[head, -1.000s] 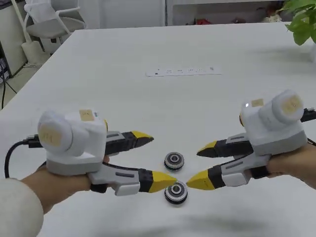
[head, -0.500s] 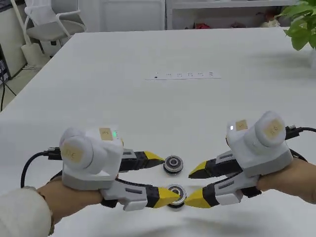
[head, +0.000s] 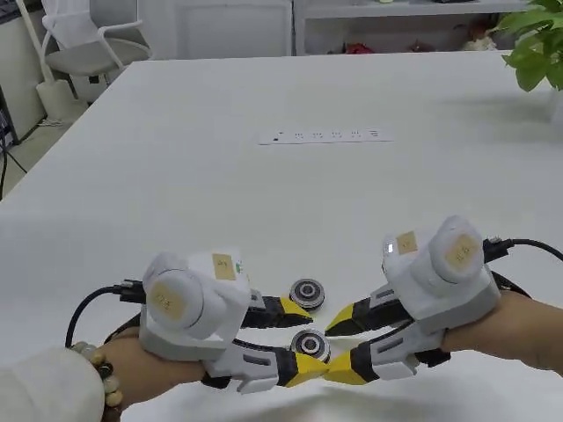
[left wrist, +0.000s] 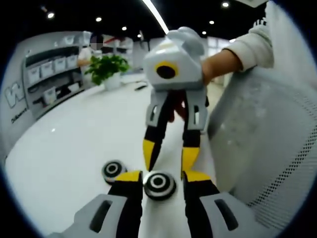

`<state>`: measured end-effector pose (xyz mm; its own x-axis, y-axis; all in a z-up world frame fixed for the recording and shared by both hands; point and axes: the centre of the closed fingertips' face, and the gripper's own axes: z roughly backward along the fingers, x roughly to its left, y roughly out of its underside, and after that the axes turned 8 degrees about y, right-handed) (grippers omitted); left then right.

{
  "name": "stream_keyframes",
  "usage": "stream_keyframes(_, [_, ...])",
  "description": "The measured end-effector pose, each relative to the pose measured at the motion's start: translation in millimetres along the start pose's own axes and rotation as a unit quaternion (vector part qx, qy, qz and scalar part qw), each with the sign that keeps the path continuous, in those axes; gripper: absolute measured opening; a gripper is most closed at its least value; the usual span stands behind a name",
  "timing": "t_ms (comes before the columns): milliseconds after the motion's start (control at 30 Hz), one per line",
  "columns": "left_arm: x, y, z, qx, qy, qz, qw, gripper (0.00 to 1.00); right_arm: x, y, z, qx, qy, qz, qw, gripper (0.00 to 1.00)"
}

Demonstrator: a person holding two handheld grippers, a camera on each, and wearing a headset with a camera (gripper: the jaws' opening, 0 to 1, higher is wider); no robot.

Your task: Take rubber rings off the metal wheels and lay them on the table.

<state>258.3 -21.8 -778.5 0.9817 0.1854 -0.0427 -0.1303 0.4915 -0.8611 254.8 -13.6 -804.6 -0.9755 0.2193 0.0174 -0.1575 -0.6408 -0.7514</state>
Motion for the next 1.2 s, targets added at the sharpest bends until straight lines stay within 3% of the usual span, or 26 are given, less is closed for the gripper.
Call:
stream_keyframes(233, [8.7, 6.2, 3.9, -0.004, -0.012, 0.027, 0.9996, 0.28, -2.7, -3.5, 0.1, -0.009, 0.005, -0.004, 0.9999, 0.23])
stream_keyframes(433, [4.7, 16.3, -0.1, 0.020, -0.007, 0.009, 0.9997, 0.22, -4.0, -1.6, -0.1, -0.006, 0.008, -0.005, 0.9999, 0.21])
stream_keyframes(467, [4.6, 11.0, -0.2, 0.005, -0.006, 0.014, 0.9999, 0.20, -4.2, -1.3, -0.1, -0.005, 0.009, -0.007, 0.9999, 0.22])
stream_keyframes(600, [6.8, 13.8, 1.5, 0.015, -0.010, 0.011, 0.9998, 0.16, -5.3, -0.5, 0.0, -0.003, 0.011, -0.008, 0.9999, 0.22])
stream_keyframes(867, [8.3, 12.5, 1.3, 0.004, -0.010, 0.021, 0.9997, 0.16, -3.2, -0.5, -3.1, -0.008, 0.005, -0.030, 0.9995, 0.21])
stream_keyframes(1200, [11.6, 12.6, 0.8, -0.001, -0.019, 0.018, 0.9997, 0.15, -6.6, 0.9, -2.5, -0.009, 0.012, -0.032, 0.9994, 0.17])
